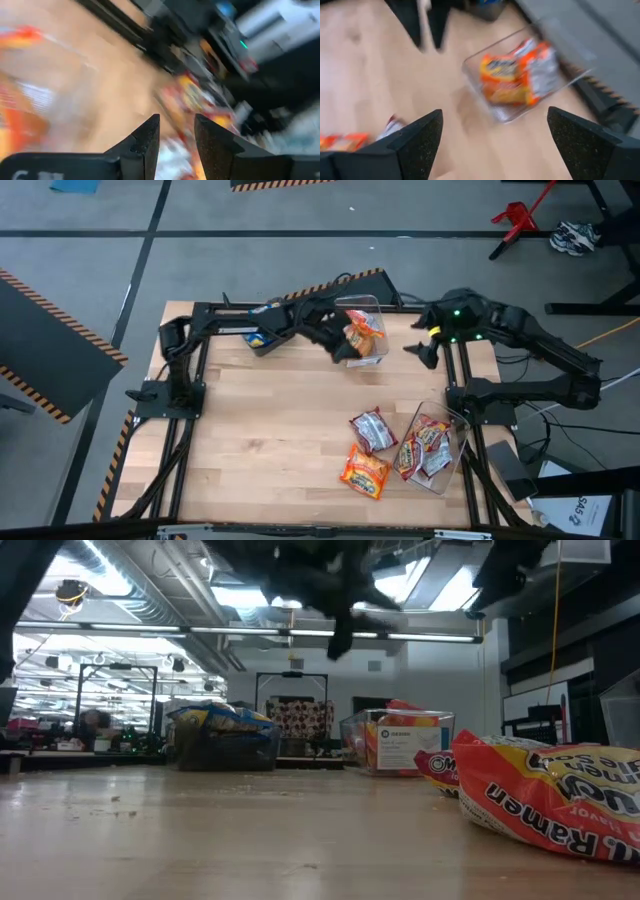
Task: Sort Maruchan noodles
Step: Put the red noodle pack into the bottom transparent bin
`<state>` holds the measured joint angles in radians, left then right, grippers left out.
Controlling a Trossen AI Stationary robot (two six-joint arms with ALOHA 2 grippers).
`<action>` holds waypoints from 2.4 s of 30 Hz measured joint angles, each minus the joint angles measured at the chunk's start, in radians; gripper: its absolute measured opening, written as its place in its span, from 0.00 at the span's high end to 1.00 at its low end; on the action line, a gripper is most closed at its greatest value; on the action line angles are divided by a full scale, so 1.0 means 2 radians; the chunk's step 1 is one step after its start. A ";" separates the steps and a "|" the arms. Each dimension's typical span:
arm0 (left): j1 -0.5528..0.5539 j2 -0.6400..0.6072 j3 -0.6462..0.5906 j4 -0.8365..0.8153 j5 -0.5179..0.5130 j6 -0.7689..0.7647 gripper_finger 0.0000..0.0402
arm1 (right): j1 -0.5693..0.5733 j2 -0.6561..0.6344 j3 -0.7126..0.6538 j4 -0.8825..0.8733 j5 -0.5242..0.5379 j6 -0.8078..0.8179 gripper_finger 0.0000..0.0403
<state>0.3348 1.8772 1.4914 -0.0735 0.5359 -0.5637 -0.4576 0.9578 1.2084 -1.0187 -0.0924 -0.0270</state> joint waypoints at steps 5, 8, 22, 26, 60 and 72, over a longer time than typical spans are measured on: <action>-0.045 -0.065 0.000 -0.091 0.013 0.035 0.71 | 0.000 0.000 -0.068 0.038 -0.063 0.024 0.14; -0.078 -0.101 0.000 -0.117 -0.015 0.043 0.71 | 0.013 0.000 -0.114 0.087 -0.074 0.044 0.14; -0.201 -0.202 0.000 -0.129 -0.186 0.040 0.71 | 0.213 0.125 -0.150 0.220 0.067 0.088 0.14; -0.224 -0.218 0.001 -0.133 -0.203 0.040 0.71 | 0.240 0.170 -0.149 0.225 0.098 0.118 0.14; -0.266 -0.236 0.000 -0.230 -0.225 0.065 0.71 | 0.352 0.326 -0.149 0.286 0.123 0.247 0.14; -0.294 -0.231 -0.015 -0.266 -0.381 0.125 0.71 | 0.351 0.268 -0.031 0.123 0.179 0.236 0.14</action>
<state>-0.2539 1.4159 1.4615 -0.6059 -0.2253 -0.3133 0.2447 1.4942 1.1458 -0.7729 0.2653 0.4457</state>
